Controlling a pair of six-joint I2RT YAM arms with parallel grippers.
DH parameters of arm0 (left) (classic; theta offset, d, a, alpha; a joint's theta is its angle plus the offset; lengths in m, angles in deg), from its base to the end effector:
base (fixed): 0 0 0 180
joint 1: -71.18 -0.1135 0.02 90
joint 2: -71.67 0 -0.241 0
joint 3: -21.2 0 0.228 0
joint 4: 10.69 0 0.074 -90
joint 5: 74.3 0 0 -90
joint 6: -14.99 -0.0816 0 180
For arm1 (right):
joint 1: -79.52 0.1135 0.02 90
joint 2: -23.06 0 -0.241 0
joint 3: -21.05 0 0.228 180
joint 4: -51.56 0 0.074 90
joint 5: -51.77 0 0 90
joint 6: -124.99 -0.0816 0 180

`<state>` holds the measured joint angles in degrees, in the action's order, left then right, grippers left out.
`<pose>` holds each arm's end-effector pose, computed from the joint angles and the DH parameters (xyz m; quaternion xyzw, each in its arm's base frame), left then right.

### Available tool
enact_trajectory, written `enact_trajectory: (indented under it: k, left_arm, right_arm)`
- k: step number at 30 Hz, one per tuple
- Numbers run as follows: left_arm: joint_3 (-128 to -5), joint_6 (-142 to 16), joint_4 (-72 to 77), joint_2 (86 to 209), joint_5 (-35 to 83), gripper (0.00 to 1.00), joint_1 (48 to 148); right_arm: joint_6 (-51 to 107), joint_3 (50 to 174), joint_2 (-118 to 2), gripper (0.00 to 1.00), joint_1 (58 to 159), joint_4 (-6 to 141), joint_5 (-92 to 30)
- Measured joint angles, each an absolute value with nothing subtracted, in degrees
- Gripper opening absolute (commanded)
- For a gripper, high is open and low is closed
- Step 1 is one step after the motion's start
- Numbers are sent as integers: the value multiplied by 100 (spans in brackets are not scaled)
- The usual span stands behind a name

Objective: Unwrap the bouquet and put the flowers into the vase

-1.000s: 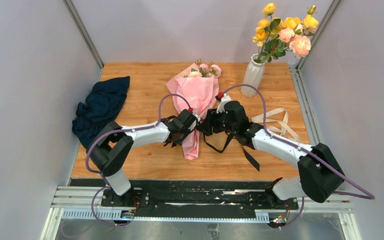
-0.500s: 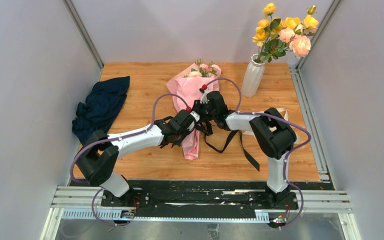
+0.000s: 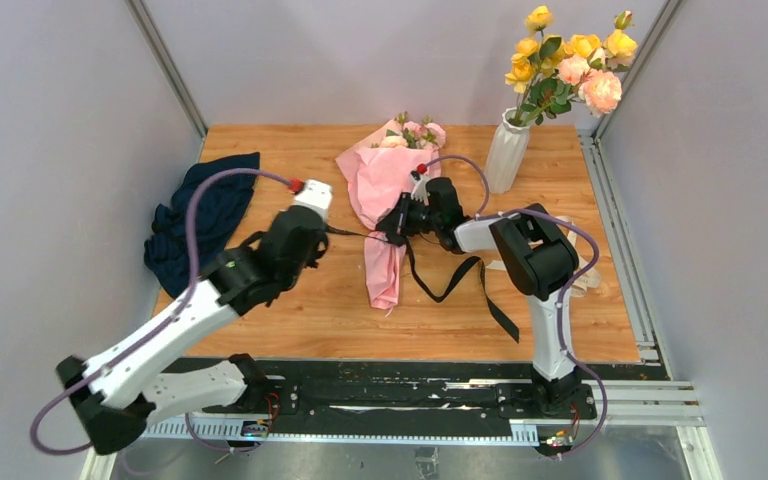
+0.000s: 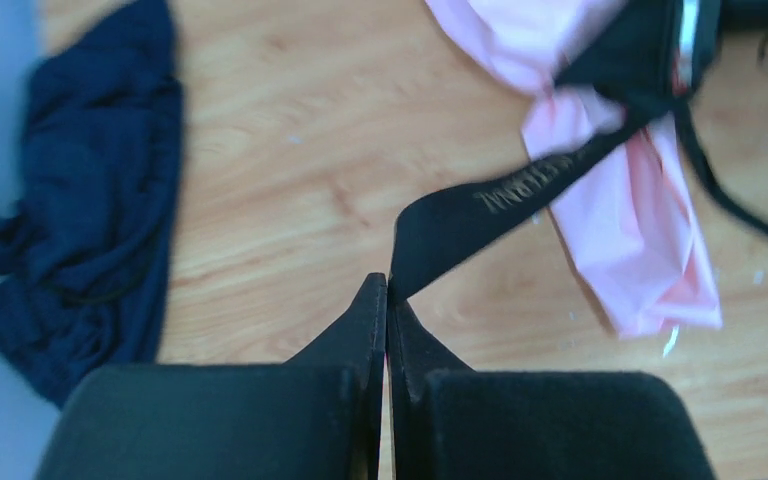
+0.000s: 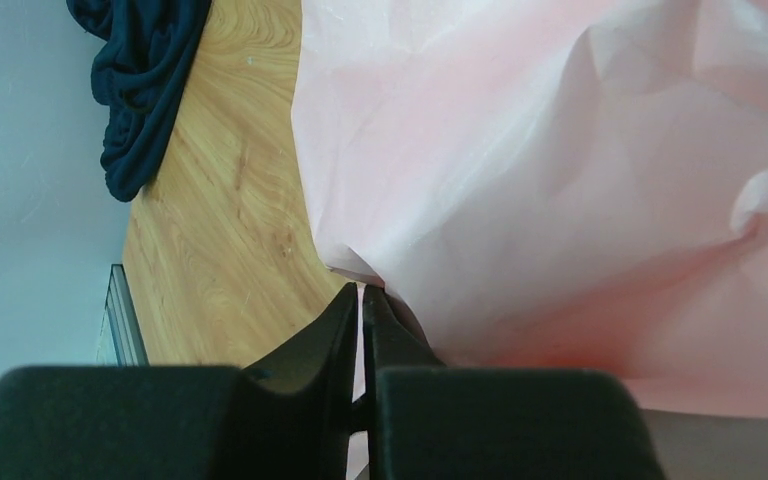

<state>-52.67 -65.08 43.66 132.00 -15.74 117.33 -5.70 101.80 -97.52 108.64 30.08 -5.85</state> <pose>0.1908 -0.1372 0.2824 0.1649 0.8670 0.0291 0.4694 0.3748 0.2588 0.1300 -0.0839 0.7911 0.5070 0.3316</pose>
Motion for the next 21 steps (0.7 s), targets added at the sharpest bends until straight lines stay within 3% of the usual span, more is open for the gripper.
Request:
enact_trajectory:
  k: [2, 9, 10, 11, 12, 13, 15, 21]
  left_arm:
    - [-5453, -6370, 4504, 12691, -2036, 0, 11733]
    - [-6445, -6184, 4731, 10986, -3115, 0, 11733]
    - [-6497, -6186, 4742, 10873, -3188, 5, 11733]
    - [-6543, -6186, 4749, 10757, -3282, 22, 11733]
    - [-6545, -6171, 4746, 10700, -3341, 48, 11733]
    - [-6530, -6186, 4751, 10678, -3384, 67, 11733]
    - [-6336, -6029, 4635, 10685, -3428, 96, 11733]
    - [-5413, -5404, 4213, 11393, -3406, 100, 11733]
  right_arm:
    - [-572, 10230, -9795, 2, 10864, 3004, -567]
    - [-631, 10418, -9986, 1, 10871, 2899, -410]
    - [-633, 10435, -9988, 1, 10884, 2855, -397]
    - [-642, 10435, -9988, 1, 10884, 2814, -382]
    - [-646, 10435, -9988, 1, 10884, 2792, -379]
    - [-666, 10426, -9990, 1, 10882, 2770, -375]
    - [-716, 10370, -9944, 1, 10882, 2733, -351]
    - [-517, 10029, -8952, 5, 10949, 3098, -386]
